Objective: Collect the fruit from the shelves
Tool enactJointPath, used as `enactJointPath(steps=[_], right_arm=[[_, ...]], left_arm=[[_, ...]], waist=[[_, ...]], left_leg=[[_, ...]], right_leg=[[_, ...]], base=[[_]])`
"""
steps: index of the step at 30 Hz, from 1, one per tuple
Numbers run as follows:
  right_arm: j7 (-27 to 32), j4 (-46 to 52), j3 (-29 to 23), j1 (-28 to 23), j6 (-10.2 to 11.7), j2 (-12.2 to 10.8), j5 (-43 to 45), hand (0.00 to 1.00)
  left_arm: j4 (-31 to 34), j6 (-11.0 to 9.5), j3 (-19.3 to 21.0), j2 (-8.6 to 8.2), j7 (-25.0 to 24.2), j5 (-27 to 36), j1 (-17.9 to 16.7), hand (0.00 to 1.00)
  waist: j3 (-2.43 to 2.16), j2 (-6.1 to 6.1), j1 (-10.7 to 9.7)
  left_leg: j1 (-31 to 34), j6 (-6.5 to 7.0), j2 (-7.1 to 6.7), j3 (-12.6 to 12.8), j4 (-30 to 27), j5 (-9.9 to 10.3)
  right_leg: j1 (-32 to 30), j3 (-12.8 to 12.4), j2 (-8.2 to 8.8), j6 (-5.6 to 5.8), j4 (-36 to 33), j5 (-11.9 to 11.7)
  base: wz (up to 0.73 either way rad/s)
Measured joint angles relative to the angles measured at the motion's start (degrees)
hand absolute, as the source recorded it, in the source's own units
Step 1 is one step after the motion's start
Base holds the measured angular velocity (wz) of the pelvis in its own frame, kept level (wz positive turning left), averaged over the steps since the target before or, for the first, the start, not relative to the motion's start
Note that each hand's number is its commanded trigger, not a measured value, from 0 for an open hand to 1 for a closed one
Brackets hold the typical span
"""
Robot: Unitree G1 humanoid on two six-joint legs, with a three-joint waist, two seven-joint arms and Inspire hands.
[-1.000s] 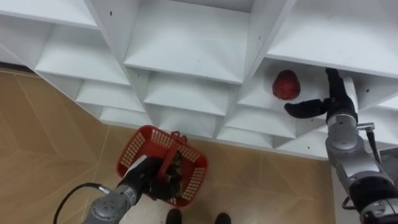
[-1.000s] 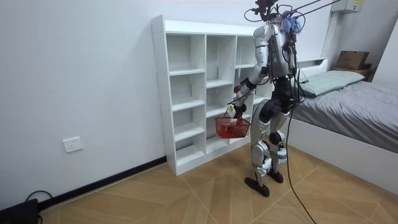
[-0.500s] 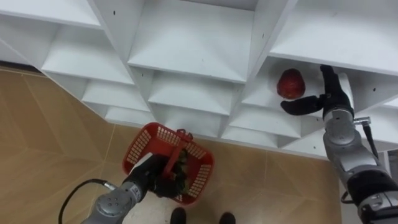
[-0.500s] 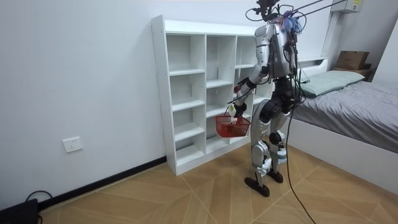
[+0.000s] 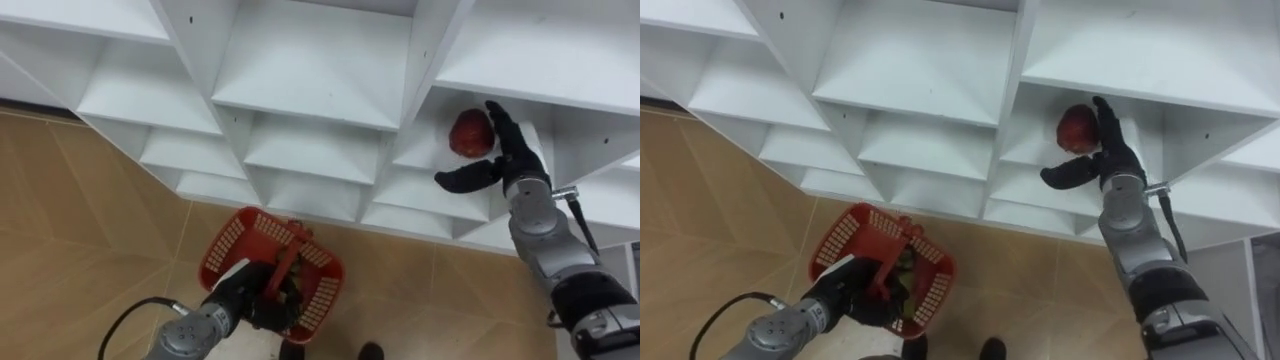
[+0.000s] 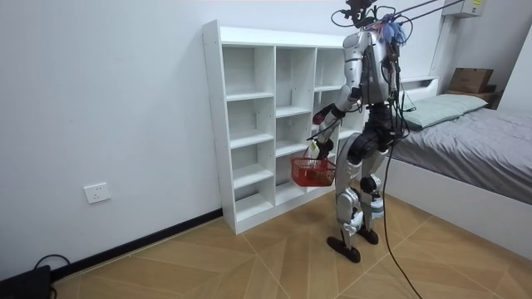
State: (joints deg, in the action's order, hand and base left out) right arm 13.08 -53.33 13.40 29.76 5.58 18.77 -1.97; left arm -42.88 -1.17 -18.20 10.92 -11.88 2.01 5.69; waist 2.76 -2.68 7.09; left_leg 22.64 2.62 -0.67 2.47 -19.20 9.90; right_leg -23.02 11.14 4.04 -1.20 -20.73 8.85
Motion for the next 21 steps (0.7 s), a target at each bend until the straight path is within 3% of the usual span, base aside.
enactJointPath(steps=[21], right_arm=[[-1.4,-1.8,0.0,0.1,1.1,1.1,0.6,0.00]], left_arm=[[0.0,0.0,0.0,0.14,0.0,0.3,1.5,1.00]], waist=[[-0.04,-0.08,-0.4]], left_leg=[[-0.5,0.00,-0.02,0.1,0.3,0.0]], right_leg=[[0.5,0.0,0.02,0.00,0.1,0.0]], base=[[0.00]])
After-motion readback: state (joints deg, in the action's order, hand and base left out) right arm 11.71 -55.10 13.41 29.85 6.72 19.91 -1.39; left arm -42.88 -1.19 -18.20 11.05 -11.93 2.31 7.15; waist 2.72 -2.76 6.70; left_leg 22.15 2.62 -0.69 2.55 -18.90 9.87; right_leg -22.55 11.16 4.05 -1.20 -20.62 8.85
